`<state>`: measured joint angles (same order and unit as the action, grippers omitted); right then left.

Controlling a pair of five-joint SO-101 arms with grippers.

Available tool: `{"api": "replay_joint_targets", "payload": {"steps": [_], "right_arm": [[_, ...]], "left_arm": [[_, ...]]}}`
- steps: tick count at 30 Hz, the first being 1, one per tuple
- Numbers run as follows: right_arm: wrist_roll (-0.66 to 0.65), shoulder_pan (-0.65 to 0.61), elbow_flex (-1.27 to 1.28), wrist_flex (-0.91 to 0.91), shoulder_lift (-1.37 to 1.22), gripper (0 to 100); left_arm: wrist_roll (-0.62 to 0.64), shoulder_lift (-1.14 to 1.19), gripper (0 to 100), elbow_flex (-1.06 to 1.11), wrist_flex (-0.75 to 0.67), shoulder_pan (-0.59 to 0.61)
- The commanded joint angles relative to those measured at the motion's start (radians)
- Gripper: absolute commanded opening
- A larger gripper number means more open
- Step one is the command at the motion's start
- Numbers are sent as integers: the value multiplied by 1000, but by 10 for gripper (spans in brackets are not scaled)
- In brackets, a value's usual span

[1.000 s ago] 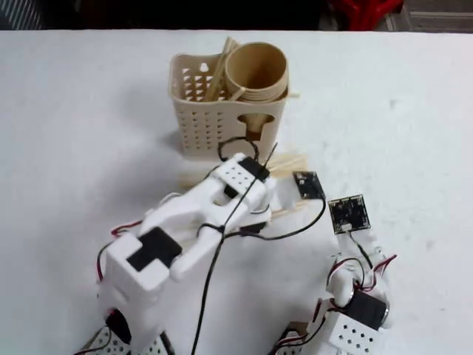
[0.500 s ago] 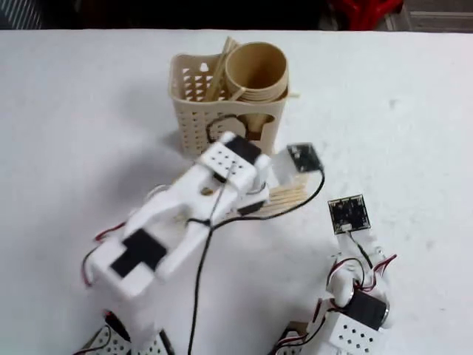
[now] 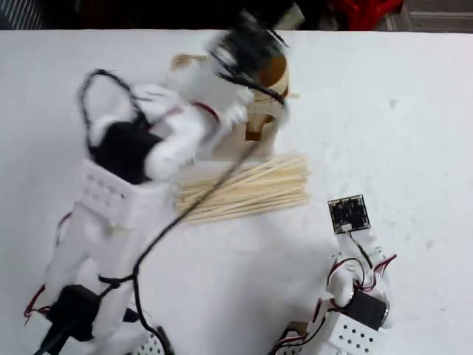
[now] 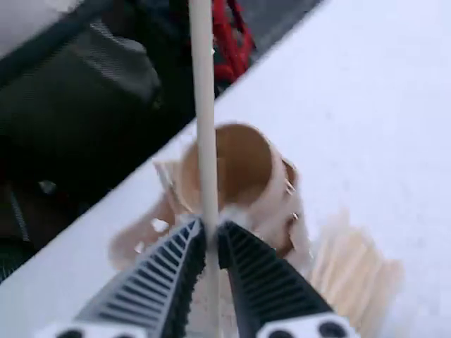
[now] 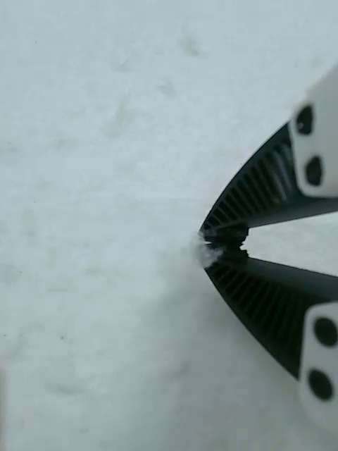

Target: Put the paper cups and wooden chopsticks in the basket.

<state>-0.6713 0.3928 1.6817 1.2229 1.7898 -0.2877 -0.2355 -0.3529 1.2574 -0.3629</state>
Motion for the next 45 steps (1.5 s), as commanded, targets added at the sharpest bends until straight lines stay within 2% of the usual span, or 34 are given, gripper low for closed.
{"api": "replay_joint_targets", "payload": {"steps": [1,5,8,10,15,21,29,32,36,38,40,45], "right_arm": [[0,-5,8,-10,7,18],[0,-5,8,-10,7,18],[0,-5,8,-10,7,18],[0,-5,8,-10,7,18],[0,-5,8,-10,7,18],[0,-5,8,-10,7,18],[0,-5,8,-10,7,18],[0,-5,8,-10,7,18],[0,-5,8,-10,7,18],[0,-5,8,-10,7,18],[0,-5,8,-10,7,18],[0,-5,8,-10,7,18]], "left_arm": [[118,-35,23,34,-287,84],[219,-35,23,218,-663,140],[250,-35,23,339,-847,163],[244,-35,23,387,-888,170],[244,-35,24,428,-888,171],[244,-42,103,422,-818,171],[244,-44,87,422,-746,171],[244,-45,86,422,-649,163],[247,-45,81,422,-434,170],[244,-65,36,423,-315,154],[232,-119,22,434,-212,94],[43,-249,35,545,-51,-162]]}}
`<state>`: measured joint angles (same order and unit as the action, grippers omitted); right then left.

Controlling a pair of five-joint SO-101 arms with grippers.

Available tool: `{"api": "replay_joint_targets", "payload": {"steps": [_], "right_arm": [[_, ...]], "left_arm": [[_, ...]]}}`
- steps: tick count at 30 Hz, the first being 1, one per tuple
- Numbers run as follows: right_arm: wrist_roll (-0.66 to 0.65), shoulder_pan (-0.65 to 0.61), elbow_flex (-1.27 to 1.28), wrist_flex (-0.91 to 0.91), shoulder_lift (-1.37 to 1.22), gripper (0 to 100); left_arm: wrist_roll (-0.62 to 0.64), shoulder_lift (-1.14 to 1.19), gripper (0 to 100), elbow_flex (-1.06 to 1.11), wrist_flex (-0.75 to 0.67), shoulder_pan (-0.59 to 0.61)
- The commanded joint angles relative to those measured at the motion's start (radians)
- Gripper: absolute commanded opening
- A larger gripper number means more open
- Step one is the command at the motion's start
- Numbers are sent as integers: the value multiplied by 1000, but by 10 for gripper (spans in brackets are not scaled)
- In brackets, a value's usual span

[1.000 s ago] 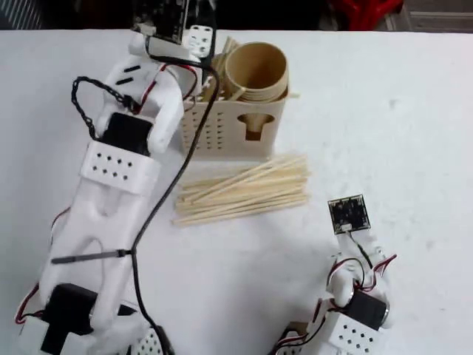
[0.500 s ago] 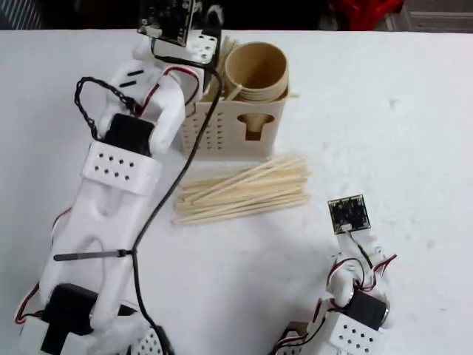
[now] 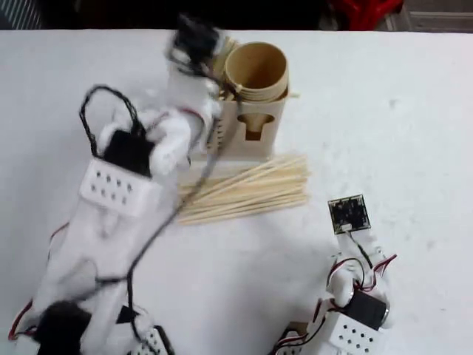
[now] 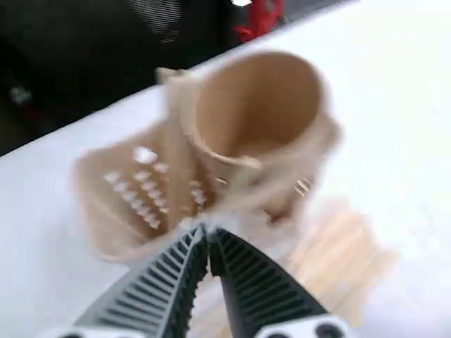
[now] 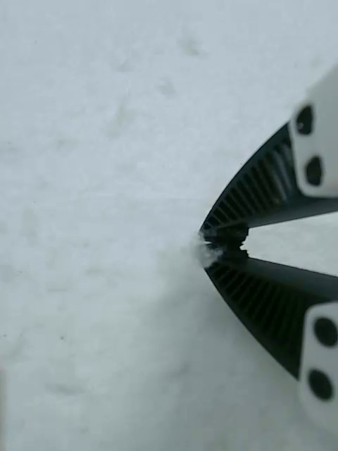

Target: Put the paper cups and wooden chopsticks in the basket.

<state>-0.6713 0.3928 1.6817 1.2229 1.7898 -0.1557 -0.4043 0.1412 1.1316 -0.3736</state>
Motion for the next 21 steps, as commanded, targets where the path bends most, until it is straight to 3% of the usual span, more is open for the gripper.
{"api": "replay_joint_targets", "payload": {"steps": [1,5,8,15,21], "right_arm": [[0,-5,8,-10,7,18],[0,-5,8,-10,7,18],[0,-5,8,-10,7,18],[0,-5,8,-10,7,18],[0,-5,8,-10,7,18]], "left_arm": [[-117,-81,35,86,95,-196],[-175,15,57,232,49,-242],[-298,200,96,250,11,-242],[-388,582,98,80,-40,-225],[-394,723,98,-18,-38,-197]]}}
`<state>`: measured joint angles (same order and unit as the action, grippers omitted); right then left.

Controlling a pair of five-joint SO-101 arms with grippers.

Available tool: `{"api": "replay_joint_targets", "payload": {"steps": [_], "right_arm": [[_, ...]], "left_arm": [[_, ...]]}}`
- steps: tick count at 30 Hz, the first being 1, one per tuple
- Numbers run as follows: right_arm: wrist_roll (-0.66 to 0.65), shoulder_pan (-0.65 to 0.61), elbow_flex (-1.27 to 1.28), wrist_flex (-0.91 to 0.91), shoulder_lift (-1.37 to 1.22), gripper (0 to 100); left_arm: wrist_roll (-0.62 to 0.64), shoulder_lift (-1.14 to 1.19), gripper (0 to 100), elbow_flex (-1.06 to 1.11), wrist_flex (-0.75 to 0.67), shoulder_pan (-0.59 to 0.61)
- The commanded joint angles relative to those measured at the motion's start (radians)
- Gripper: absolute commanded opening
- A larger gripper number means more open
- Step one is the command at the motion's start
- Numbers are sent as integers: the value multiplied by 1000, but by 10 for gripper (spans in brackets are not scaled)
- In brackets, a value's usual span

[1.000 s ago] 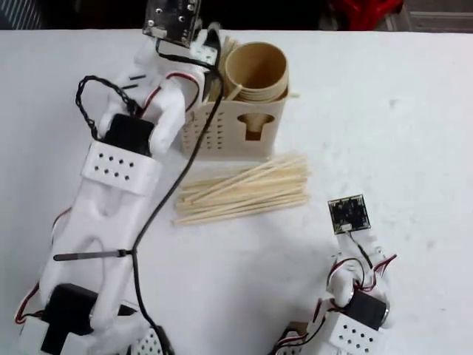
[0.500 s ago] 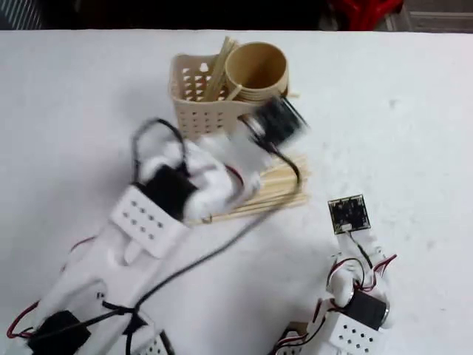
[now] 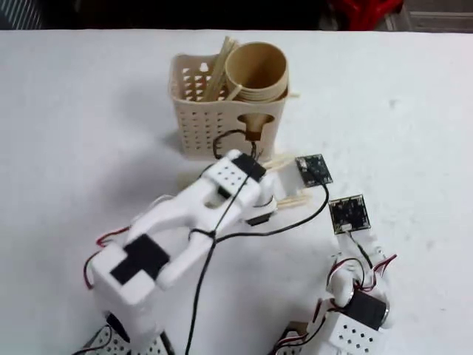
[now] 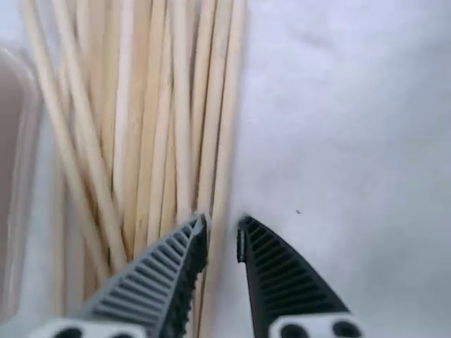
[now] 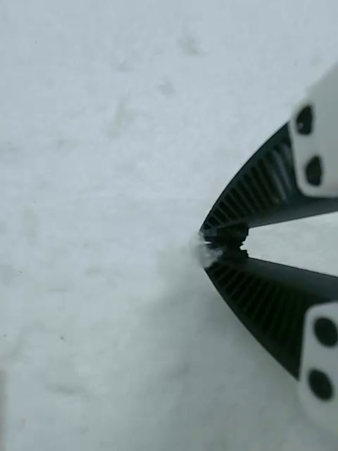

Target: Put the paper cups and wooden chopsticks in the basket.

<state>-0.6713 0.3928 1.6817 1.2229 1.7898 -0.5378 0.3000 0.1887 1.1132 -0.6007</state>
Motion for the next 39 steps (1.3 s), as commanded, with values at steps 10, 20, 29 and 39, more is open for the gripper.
{"api": "replay_joint_targets", "payload": {"steps": [10,20,29,39], "right_arm": [[0,-5,8,-10,7,18],[0,-5,8,-10,7,18],[0,-5,8,-10,7,18],[0,-5,8,-10,7,18]], "left_arm": [[-17,42,98,-74,-28,47],[-17,45,98,-71,-29,47],[-11,77,98,-81,-31,47],[-9,143,20,-147,-14,47]]}}
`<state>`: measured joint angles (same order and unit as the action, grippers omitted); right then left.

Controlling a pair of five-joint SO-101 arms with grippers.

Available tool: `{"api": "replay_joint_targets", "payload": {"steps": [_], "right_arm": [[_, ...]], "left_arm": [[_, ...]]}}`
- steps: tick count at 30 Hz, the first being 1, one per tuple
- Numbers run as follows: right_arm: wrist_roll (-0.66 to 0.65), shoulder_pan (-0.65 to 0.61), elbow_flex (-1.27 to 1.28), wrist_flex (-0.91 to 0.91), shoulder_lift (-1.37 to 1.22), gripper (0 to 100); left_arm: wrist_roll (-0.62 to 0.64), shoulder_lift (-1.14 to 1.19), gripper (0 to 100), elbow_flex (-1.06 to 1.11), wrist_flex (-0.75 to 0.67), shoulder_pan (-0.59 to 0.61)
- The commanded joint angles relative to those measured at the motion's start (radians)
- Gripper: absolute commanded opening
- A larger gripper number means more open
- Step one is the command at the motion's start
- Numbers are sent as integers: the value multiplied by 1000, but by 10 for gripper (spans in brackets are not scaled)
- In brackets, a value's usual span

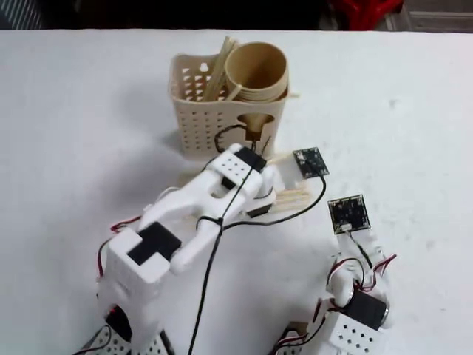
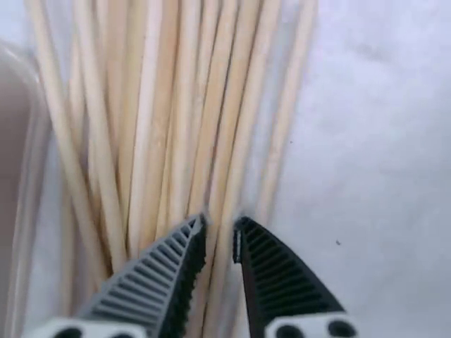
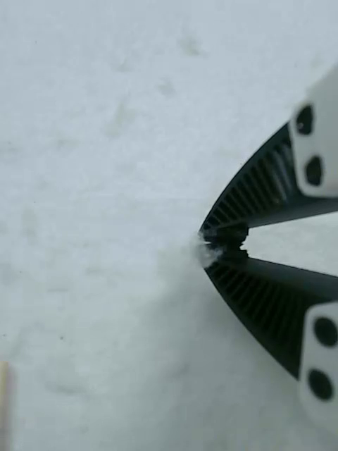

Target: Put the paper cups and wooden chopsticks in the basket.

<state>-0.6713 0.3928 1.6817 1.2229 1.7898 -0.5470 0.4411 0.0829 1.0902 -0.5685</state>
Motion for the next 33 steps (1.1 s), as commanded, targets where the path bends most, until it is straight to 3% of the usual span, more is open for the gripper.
{"api": "replay_joint_targets", "payload": {"steps": [1,12,22,33], "right_arm": [[0,-5,8,-10,7,18],[0,-5,8,-10,7,18],[0,-5,8,-10,7,18],[0,-5,8,-10,7,18]], "left_arm": [[0,1,21,-41,11,15],[3,-194,27,-48,101,15],[26,-38,38,-58,35,38],[26,-22,72,-49,41,36]]}}
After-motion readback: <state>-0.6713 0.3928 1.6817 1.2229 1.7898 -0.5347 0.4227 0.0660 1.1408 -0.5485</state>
